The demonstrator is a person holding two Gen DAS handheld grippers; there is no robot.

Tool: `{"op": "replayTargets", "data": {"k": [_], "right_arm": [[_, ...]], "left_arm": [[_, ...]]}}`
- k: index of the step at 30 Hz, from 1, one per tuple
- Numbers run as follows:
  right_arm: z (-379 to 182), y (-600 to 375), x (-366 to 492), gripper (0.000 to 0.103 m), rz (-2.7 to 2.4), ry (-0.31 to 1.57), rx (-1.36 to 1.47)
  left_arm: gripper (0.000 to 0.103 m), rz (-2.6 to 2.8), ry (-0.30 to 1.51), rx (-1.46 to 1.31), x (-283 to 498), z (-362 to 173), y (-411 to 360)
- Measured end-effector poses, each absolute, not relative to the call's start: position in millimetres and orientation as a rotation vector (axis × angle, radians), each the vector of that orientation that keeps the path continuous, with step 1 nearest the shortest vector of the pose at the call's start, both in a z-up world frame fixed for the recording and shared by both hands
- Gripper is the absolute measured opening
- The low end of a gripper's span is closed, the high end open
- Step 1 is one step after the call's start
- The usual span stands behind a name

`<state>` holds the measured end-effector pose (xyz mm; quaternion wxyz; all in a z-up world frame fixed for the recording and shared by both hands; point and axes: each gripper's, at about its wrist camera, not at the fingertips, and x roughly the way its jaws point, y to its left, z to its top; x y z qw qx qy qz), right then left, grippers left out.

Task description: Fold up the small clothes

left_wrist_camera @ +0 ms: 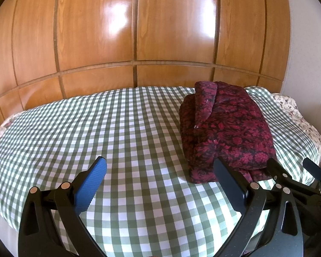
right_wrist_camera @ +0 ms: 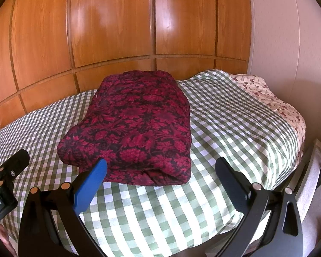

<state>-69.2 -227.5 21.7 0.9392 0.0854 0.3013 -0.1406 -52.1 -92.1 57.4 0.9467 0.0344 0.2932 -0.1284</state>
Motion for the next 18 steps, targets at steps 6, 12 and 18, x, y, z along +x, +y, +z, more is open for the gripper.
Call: {"op": "replayTargets", "data": {"k": [6,12,18], "right_arm": [[19.6,-228.1,-66.4,0.101,-0.281,0.623,0.178],[23.5,-239.2,-65.4,0.101,-0.278,0.608,0.211],[26.9,-299.3,-45.5,0.101,-0.356,0.612,0.343]], "left_arm": [[0.099,-0.264,0.603,0.079,-51.5,55.7,-92.7],[0.099,-0.261,0.648,0.063,-42.4,46.4,-87.1],[0.099,-0.281,0.723,0.056,-25.5,25.7,-81.0]]}}
